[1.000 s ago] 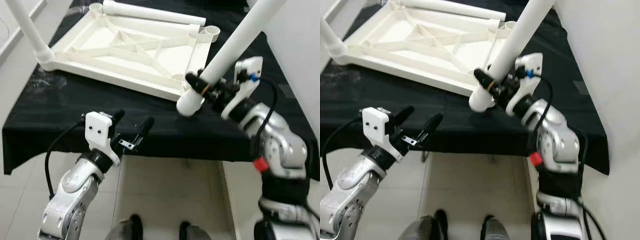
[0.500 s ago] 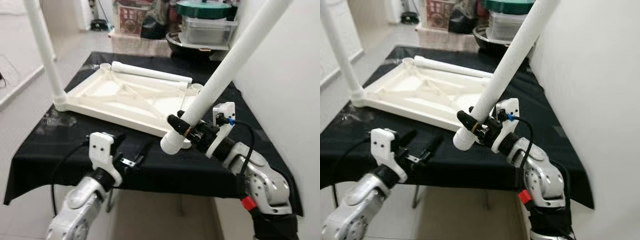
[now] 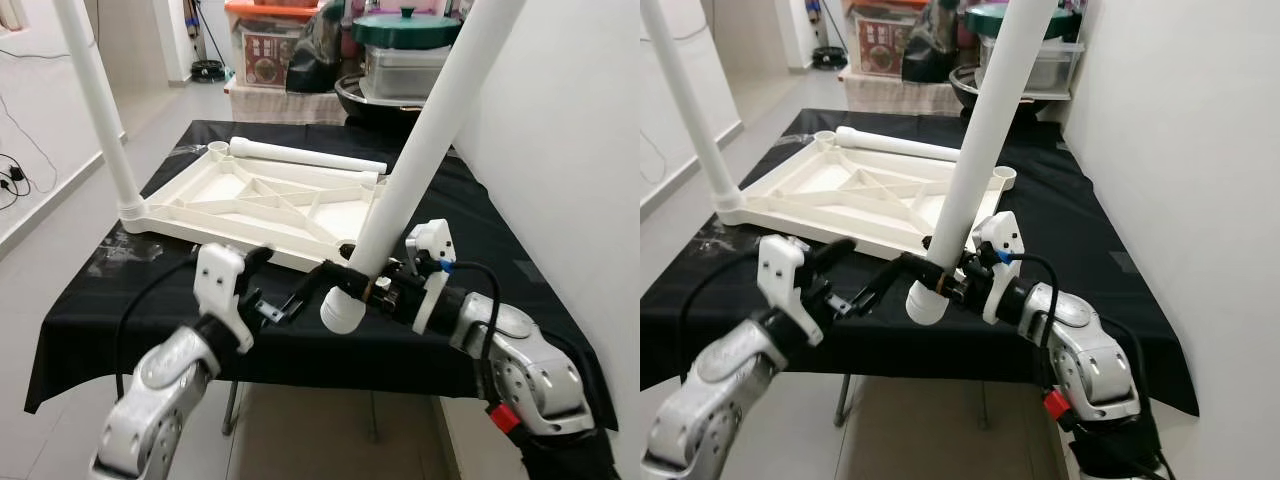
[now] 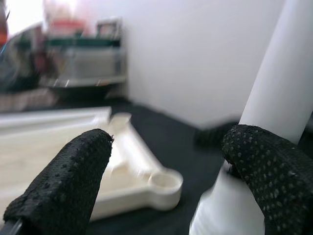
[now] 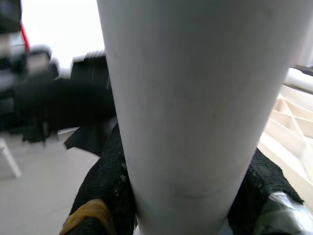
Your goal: Building children table
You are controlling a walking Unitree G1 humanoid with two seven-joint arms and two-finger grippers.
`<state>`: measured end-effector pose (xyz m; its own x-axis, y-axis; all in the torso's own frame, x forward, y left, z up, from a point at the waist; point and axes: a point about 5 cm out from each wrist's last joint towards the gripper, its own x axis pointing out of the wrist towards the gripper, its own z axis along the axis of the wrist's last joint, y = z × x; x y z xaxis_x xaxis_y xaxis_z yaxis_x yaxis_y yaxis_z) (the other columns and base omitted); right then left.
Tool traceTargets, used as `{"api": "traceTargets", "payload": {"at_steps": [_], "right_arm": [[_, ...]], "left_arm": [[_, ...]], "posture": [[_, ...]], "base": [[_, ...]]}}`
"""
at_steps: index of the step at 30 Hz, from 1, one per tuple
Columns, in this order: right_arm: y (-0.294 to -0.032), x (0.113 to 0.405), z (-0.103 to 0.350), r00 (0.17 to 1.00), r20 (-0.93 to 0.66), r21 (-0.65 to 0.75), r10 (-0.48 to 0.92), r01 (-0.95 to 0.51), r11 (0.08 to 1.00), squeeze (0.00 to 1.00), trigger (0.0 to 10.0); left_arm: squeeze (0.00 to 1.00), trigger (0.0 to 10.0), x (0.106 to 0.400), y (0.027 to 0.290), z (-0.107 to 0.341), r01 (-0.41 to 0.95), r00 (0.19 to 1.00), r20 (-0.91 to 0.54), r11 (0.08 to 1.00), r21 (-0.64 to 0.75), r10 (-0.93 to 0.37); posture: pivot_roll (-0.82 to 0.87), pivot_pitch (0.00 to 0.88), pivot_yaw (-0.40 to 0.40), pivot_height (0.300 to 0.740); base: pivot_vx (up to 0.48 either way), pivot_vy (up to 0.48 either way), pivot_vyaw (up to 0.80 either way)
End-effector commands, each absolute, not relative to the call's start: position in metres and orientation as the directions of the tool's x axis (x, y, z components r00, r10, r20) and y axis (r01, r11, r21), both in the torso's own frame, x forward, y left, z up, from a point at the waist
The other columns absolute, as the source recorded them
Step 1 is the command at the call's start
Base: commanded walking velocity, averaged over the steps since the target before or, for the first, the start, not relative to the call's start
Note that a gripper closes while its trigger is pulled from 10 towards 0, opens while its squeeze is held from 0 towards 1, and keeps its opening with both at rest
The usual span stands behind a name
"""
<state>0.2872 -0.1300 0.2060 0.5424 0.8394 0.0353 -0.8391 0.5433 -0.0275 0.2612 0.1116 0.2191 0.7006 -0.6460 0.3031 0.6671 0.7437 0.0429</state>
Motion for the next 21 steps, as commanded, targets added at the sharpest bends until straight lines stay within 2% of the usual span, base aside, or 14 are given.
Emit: {"api": "traceTargets", "payload": {"at_steps": [1, 3, 5, 8, 12, 14, 16, 21], "right_arm": [[-0.125, 0.285, 0.211, 0.498, 0.018, -0.104, 0.867, -0.861, 0.497, 0.00, 10.0], [-0.122, 0.285, 0.209, 0.483, -0.024, -0.152, 0.876, -0.867, 0.474, 0.00, 10.0], [-0.121, 0.285, 0.209, 0.479, -0.033, -0.163, 0.877, -0.868, 0.468, 0.00, 10.0], [-0.110, 0.296, 0.199, 0.548, -0.112, -0.186, 0.829, -0.831, 0.524, 0.00, 10.0], [-0.107, 0.295, 0.196, 0.535, -0.139, -0.195, 0.833, -0.840, 0.506, 0.00, 10.0], [-0.108, 0.293, 0.193, 0.517, -0.188, -0.186, 0.835, -0.854, 0.486, 0.00, 10.0], [-0.109, 0.293, 0.192, 0.514, -0.201, -0.188, 0.834, -0.855, 0.483, 0.00, 10.0], [-0.111, 0.292, 0.193, 0.509, -0.204, -0.186, 0.836, -0.859, 0.477, 0.00, 10.0]], "left_arm": [[0.00, 10.0, 0.260, 0.107, 0.246, 0.748, 0.592, 0.353, 0.657, 0.095, -0.725], [0.00, 10.0, 0.258, 0.104, 0.266, 0.791, 0.509, 0.388, 0.595, 0.141, -0.768], [0.00, 10.0, 0.258, 0.104, 0.269, 0.797, 0.496, 0.393, 0.585, 0.148, -0.774], [0.00, 10.0, 0.247, 0.097, 0.301, 0.863, 0.317, 0.417, 0.441, 0.245, -0.852], [0.00, 10.0, 0.244, 0.096, 0.303, 0.873, 0.287, 0.405, 0.411, 0.262, -0.868], [0.00, 10.0, 0.237, 0.095, 0.297, 0.903, 0.250, 0.368, 0.353, 0.245, -0.895], [0.00, 10.0, 0.235, 0.095, 0.293, 0.911, 0.243, 0.343, 0.335, 0.241, -0.908], [0.00, 10.0, 0.237, 0.095, 0.286, 0.905, 0.278, 0.303, 0.355, 0.236, -0.911]], "posture": [[-0.03, 0.000, -0.023, 0.740], [-0.03, 0.000, -0.021, 0.740], [-0.03, 0.000, -0.021, 0.740], [-0.04, 0.000, -0.012, 0.740], [-0.04, 0.000, -0.011, 0.740], [-0.04, 0.000, -0.007, 0.740], [-0.04, 0.000, -0.007, 0.740], [-0.04, 0.000, -0.001, 0.740]], "base": [[0.000, 0.000, 0.00], [0.000, 0.000, 0.00], [0.000, 0.000, 0.00], [0.000, 0.000, 0.00], [0.000, 0.000, 0.00], [0.000, 0.000, 0.00], [0.000, 0.000, 0.00], [0.000, 0.000, 0.00]]}}
